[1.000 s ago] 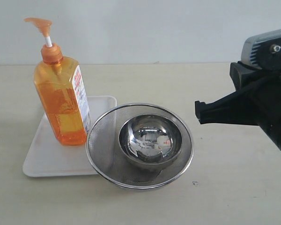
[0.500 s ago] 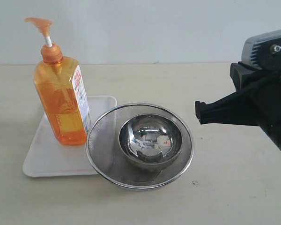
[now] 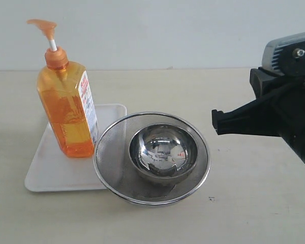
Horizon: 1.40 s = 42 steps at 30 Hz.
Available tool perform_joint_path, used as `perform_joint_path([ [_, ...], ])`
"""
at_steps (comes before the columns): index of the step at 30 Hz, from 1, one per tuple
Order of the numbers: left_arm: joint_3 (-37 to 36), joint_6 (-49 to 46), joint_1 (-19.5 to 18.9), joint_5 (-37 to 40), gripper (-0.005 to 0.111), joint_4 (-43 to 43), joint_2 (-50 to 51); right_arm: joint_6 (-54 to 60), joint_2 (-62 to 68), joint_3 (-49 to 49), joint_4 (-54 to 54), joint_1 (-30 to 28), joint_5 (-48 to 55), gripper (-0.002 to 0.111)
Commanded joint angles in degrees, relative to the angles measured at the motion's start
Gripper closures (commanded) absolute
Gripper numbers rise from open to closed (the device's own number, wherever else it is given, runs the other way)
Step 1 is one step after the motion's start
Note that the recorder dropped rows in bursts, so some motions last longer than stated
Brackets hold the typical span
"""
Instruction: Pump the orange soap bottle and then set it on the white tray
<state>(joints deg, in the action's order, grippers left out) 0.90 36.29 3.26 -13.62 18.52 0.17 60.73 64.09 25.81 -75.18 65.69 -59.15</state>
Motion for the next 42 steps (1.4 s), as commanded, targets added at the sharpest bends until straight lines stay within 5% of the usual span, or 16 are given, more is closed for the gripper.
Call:
perform_joint_path([
  [1, -0.4, -21.4, -0.1, 14.3, 0.102, -16.0, -0.2, -0.4, -0.5, -0.2, 0.2, -0.1, -0.1, 0.108],
  [4, -0.9, -45.1, -0.1, 19.9, 0.102, -32.5, -0.2, -0.4, -0.5, -0.2, 0.2, -0.1, -0.1, 0.108],
  [5, -0.9, -46.2, -0.1, 20.8, 0.102, -32.9, -0.2, -0.4, -0.5, -0.2, 0.2, -0.1, -0.1, 0.108],
  [15, -0.9, -40.3, -0.1, 30.6, 0.102, -24.9, -0.2, -0.4, -0.5, -0.2, 0.2, -0.1, -0.1, 0.108],
  [42, -0.9, -37.2, -0.1, 30.8, 0.102, -23.2, -0.2, -0.4, -0.5, -0.2, 0.2, -0.1, -0.1, 0.108],
])
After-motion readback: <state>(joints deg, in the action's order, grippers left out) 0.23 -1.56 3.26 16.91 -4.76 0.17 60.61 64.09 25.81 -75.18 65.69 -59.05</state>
